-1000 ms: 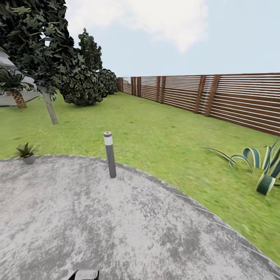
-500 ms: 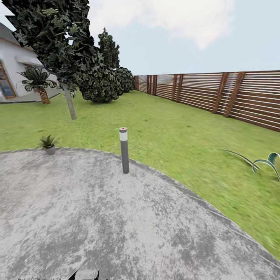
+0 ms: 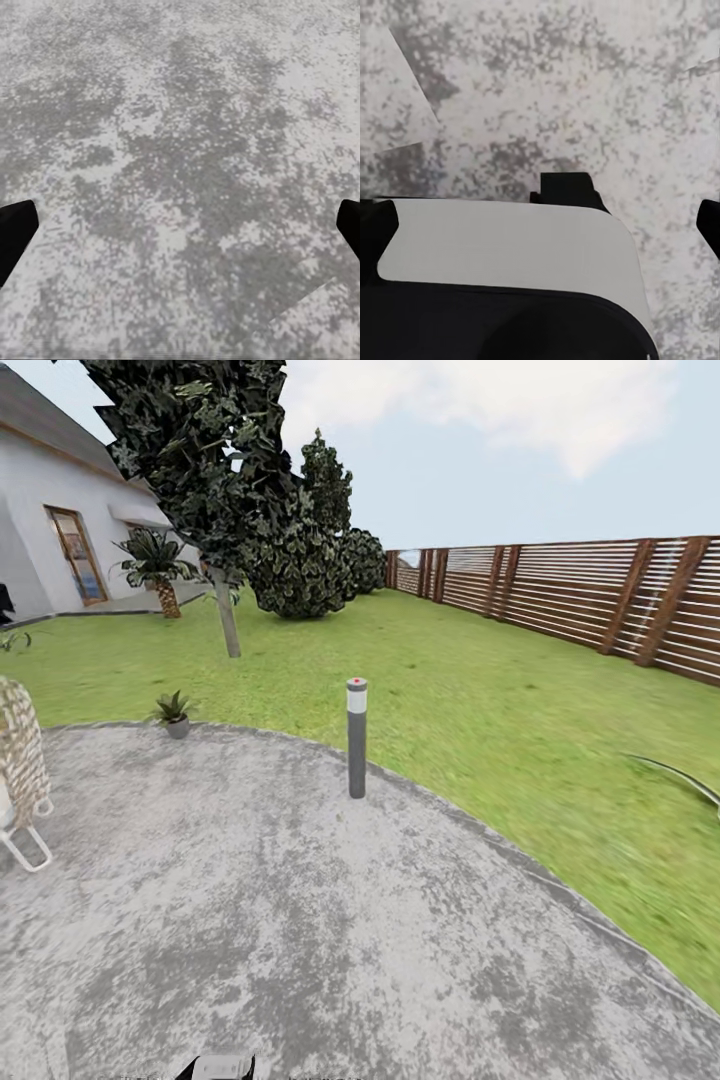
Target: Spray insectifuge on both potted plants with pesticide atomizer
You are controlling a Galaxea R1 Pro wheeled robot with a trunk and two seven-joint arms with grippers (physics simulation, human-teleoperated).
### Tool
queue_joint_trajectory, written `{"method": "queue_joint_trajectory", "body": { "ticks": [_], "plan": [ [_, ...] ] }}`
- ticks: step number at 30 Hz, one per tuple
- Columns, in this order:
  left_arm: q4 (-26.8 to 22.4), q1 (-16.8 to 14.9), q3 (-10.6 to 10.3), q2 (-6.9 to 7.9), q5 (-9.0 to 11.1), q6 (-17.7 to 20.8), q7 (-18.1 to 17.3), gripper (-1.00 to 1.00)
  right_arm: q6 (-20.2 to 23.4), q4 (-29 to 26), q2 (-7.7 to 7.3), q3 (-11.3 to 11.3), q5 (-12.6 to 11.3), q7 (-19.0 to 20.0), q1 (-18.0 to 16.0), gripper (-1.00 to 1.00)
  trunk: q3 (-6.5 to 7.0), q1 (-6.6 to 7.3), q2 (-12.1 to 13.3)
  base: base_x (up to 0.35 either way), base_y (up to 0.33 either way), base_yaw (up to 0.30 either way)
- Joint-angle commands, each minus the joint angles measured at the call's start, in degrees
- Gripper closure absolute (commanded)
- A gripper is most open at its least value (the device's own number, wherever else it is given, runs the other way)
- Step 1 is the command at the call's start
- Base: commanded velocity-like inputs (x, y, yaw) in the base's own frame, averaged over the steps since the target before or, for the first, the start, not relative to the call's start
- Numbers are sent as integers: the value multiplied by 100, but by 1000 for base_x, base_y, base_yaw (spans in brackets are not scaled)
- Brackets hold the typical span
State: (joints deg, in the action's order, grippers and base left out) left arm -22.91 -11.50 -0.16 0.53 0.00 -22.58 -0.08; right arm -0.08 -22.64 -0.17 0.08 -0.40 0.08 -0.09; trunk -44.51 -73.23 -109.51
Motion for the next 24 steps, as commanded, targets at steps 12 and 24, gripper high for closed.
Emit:
{"method": "queue_joint_trajectory", "body": {
  "ticks": [12,24],
  "plan": [
    [6,-7,7,0,0,-19,-1,-100,-1,-12,-8,1,-4,4,0,-100,-234,-263,-485,0,0,211],
    [-632,-19,16,1,-17,-29,-1,-100,-10,-1046,-56,-12,-4,-10,0,-100,-449,-527,-966,0,0,9]
  ]
}}
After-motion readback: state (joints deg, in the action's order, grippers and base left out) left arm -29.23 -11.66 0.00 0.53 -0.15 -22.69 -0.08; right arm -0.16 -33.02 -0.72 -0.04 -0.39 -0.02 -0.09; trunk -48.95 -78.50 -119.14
